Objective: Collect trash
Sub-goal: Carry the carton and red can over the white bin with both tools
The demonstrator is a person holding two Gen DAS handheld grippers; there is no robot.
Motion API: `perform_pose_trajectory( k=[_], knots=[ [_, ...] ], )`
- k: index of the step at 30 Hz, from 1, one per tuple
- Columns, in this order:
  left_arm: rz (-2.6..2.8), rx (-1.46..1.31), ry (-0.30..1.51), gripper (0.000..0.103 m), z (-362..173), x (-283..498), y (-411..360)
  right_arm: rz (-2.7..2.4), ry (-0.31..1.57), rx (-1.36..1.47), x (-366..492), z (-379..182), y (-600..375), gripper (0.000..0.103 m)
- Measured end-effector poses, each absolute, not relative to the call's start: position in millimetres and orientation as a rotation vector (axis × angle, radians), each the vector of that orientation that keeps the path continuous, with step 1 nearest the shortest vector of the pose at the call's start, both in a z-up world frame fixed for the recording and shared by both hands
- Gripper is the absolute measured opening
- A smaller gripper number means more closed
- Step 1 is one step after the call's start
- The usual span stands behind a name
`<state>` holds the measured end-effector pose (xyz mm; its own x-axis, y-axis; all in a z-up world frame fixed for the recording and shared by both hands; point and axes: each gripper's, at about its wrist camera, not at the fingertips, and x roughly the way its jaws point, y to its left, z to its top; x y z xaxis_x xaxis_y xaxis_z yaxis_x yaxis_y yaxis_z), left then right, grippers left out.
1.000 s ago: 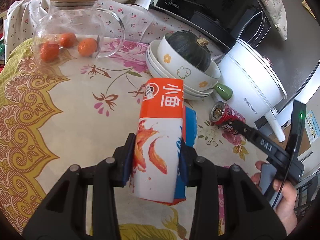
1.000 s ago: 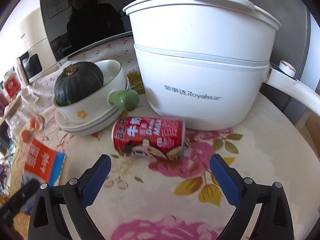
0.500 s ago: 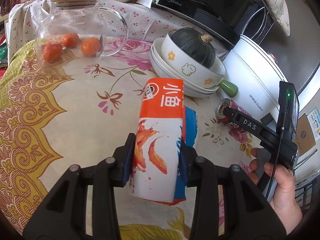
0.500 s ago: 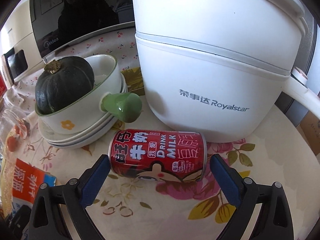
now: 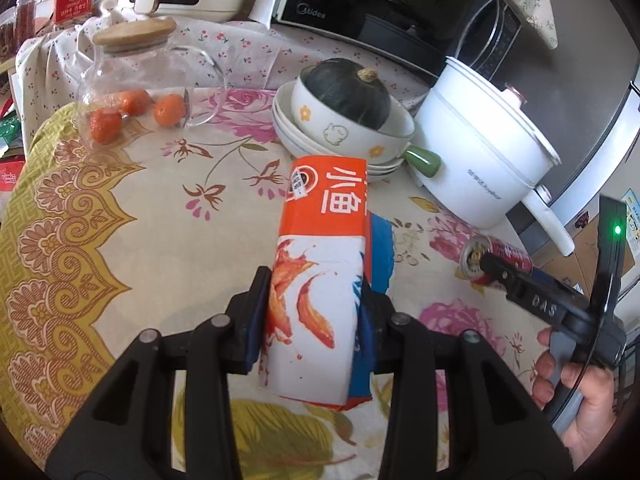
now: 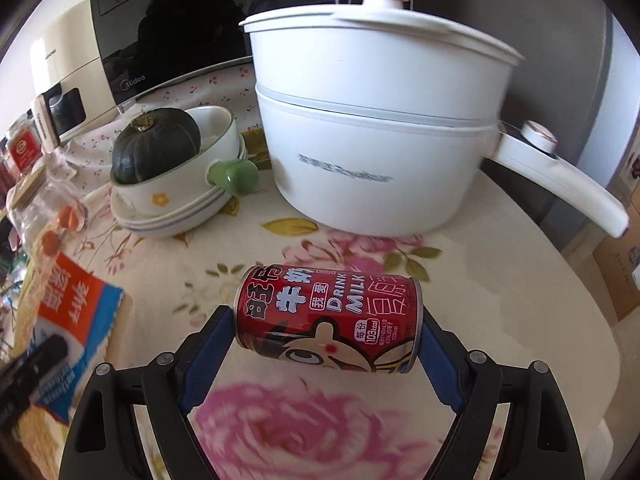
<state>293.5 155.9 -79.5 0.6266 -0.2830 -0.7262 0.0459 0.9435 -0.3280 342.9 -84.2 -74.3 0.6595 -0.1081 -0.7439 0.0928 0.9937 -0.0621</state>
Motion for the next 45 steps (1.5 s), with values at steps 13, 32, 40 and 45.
perform_pose_trajectory(
  k=[13, 32, 40, 45],
  knots=[
    [-0.261, -0.228, 0.868, 0.041, -33, 219, 103, -0.140, 0.870, -0.012, 224, -45, -164, 0.088],
    [-0.511, -0.081, 0.869, 0.041, -25, 147, -26, -0.265, 0.955, 0.110, 74, -25, -318, 0.088],
    [-0.661, 0.036, 0.897, 0.041, -41, 129, -103, -0.339, 1.000, 0.264, 54, -35, -380, 0.088],
    [-0.744, 0.129, 0.924, 0.041, -57, 118, -153, -0.351, 1.016, 0.334, 48, -40, -396, 0.088]
  ],
)
